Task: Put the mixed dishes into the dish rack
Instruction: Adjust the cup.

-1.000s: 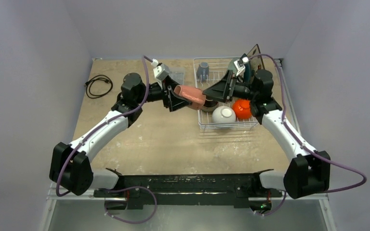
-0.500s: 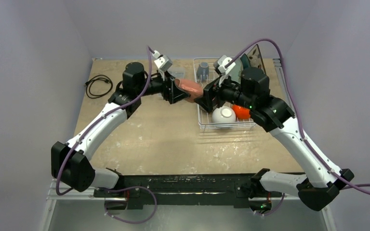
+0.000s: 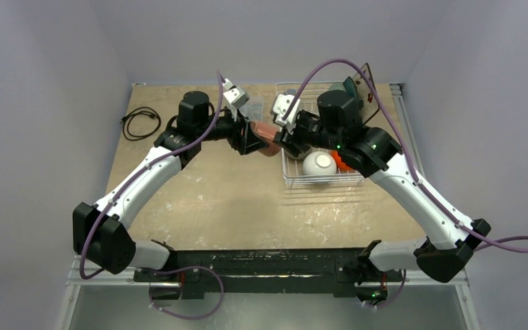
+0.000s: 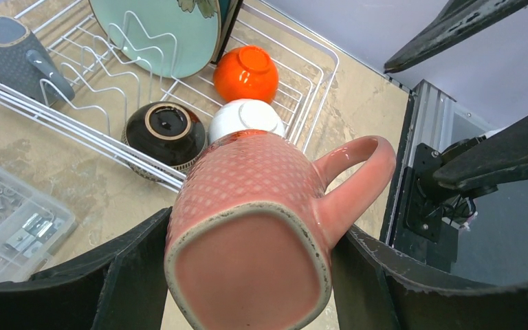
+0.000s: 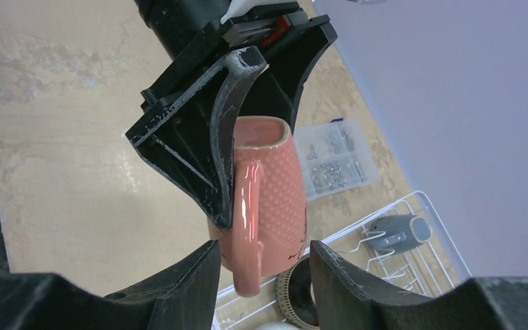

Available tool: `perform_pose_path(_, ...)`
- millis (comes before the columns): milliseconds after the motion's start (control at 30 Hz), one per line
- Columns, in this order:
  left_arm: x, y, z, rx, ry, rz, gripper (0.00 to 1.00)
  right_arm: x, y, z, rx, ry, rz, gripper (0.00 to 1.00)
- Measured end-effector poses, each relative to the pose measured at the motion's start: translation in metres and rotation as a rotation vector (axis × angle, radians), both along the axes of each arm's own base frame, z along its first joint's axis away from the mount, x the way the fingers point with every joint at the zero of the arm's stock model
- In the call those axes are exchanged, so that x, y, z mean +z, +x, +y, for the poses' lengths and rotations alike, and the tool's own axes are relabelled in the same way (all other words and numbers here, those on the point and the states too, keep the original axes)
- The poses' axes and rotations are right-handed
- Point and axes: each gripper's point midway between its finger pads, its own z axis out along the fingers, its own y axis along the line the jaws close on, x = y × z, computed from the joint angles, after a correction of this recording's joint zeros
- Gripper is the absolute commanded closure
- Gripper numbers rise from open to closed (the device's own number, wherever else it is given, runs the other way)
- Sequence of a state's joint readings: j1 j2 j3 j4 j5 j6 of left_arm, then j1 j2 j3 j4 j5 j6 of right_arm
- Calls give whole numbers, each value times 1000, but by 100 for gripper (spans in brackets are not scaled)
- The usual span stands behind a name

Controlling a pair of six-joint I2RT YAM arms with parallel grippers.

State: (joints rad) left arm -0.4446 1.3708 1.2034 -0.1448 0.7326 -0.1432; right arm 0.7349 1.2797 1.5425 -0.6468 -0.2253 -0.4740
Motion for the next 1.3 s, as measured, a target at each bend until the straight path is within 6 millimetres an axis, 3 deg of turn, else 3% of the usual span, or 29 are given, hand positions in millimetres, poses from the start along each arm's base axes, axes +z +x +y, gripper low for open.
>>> perform_pose_path(200, -2, -1, 0, -1, 5, 3, 100, -17, 6, 12, 12, -78, -8, 56)
perform_pose_path(400, -1, -1, 0, -2, 5, 3, 100, -34, 10, 17, -4, -148, -10, 69)
perform_pose_path(700, -2, -1, 0, -5, 6, 6, 100, -45, 16, 15, -40, -205, -29, 62)
perform_pose_path(967, -3, -2, 1, -2, 10, 12, 100, -58, 19, 15, -51, -236, -20, 69)
perform_pose_path(1133, -6, -2, 2, 3, 19, 20, 100, -61, 19, 16, -49, -236, -17, 81)
perform_pose_path(1233, -9, -2, 3, 5, 32, 16, 100, -63, 19, 17, -55, -229, -10, 100)
perform_pose_path(1300, -10, -1, 4, 10, 38, 13, 100, -64, 20, 19, -63, -219, -3, 100)
